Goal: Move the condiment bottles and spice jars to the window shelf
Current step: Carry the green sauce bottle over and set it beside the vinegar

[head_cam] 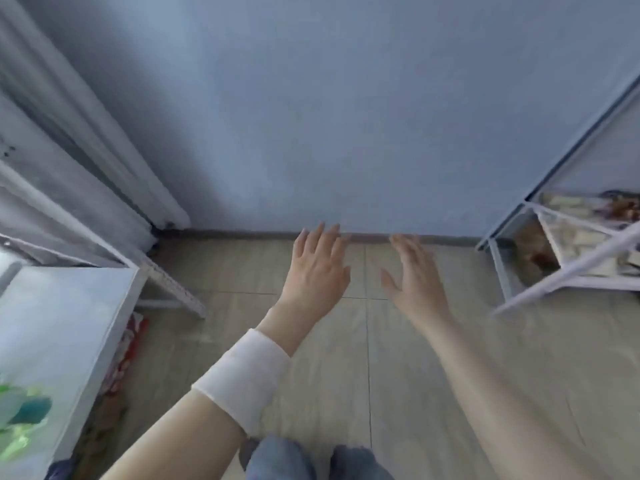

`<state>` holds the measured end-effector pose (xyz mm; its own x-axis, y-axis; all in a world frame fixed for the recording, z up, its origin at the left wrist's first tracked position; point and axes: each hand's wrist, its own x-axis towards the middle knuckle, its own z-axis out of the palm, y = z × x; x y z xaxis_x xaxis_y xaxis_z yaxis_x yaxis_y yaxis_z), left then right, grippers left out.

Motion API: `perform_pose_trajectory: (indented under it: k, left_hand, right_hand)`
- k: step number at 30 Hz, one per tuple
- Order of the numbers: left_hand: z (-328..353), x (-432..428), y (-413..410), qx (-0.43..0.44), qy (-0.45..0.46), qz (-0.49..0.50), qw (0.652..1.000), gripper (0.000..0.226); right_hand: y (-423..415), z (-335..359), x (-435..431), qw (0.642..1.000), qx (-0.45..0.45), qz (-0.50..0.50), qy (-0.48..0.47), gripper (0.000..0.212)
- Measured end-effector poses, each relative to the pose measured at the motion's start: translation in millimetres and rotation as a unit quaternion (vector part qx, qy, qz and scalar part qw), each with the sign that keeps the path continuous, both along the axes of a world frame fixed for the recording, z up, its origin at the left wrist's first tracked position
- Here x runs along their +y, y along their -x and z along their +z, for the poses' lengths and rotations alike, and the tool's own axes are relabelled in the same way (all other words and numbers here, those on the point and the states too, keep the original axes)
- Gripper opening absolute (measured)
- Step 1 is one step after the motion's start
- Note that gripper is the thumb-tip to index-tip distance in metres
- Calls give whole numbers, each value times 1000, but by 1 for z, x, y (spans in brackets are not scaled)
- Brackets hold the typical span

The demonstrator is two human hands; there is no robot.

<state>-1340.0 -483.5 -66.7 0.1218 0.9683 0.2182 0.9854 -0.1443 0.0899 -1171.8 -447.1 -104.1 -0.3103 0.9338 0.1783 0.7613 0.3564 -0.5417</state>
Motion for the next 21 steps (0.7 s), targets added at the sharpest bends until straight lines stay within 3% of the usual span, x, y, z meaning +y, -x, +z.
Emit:
perform_pose_trajectory:
  k: [3, 7, 13, 18, 21]
  left_hand:
    - [-3, 27, -87, -5, 18, -83, 996, 60]
    - [-7, 60, -188, -27, 49, -202, 978, 53]
    - [-20, 116, -304, -59, 50, -310, 948, 52]
    - [-20, 162, -384, -46, 61, -385, 920, 51]
    - [-23, 184, -431, -46, 76, -422, 902, 51]
  right_hand:
    - [-88, -3, -6, 995, -16, -93, 18, 51]
    - [-182, -5, -6, 981, -33, -192, 13, 50]
    - [-286, -8, 14, 956, -52, -288, 29, 68]
    - [-361, -2, 36, 927, -69, -369, 15, 49]
    - [-398, -4, 48, 907, -57, -416, 12, 49]
